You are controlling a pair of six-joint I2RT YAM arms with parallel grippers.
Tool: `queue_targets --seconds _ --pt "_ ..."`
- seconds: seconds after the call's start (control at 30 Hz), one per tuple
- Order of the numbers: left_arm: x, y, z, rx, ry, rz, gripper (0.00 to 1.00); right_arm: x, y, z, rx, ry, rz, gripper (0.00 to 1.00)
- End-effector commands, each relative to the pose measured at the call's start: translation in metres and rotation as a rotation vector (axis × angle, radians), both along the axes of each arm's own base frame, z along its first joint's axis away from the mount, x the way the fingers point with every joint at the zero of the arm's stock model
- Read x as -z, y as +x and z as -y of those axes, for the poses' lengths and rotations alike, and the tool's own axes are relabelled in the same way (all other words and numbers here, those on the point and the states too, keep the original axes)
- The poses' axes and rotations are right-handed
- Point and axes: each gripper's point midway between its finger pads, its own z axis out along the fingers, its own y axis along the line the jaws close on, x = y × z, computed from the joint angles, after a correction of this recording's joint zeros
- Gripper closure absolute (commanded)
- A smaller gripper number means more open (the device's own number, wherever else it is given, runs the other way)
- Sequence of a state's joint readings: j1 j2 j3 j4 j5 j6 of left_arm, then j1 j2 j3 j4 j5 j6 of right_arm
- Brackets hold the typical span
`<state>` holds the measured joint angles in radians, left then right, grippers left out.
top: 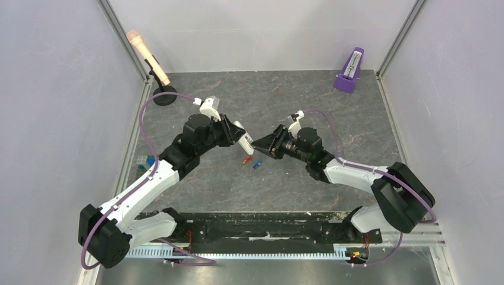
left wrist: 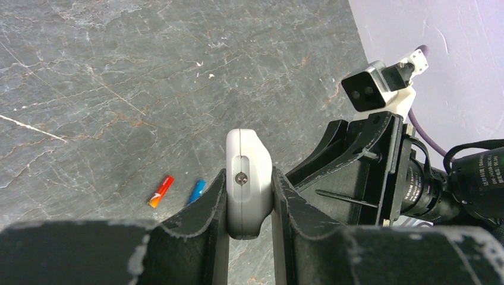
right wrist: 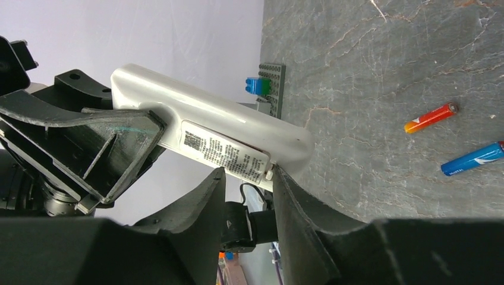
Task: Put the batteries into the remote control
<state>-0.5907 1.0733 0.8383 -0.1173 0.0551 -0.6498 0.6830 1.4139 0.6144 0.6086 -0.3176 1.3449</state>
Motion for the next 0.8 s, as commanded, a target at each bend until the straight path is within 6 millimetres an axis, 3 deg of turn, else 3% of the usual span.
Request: queue_targets --seconds 0.0,0.13,0.53,0.63,0.77 --pt "-0.019 0.002 0.006 0.028 -0.036 0.069 0.98 -0.032 0.004 -0.008 -0.019 0.093 0.064 0.65" --pt "-0.015 0.002 0.005 0.022 -0.029 0.061 0.98 -0.045 0.002 -0.01 -0.034 0.15 0.081 0.68" --pt "0.022 0.009 -0.009 0.002 0.138 0.039 0.98 -0.066 0.003 -0.013 -0.035 0.232 0.051 0.73" --pt "0.025 0.013 -0.014 -0.026 0.161 0.043 0.98 -0.059 0.006 -0.014 -0.026 0.192 0.039 0.73" --pt "0.03 0.016 -0.015 -0.037 0.175 0.039 0.98 -0.031 0.01 -0.011 0.004 0.099 -0.007 0.72"
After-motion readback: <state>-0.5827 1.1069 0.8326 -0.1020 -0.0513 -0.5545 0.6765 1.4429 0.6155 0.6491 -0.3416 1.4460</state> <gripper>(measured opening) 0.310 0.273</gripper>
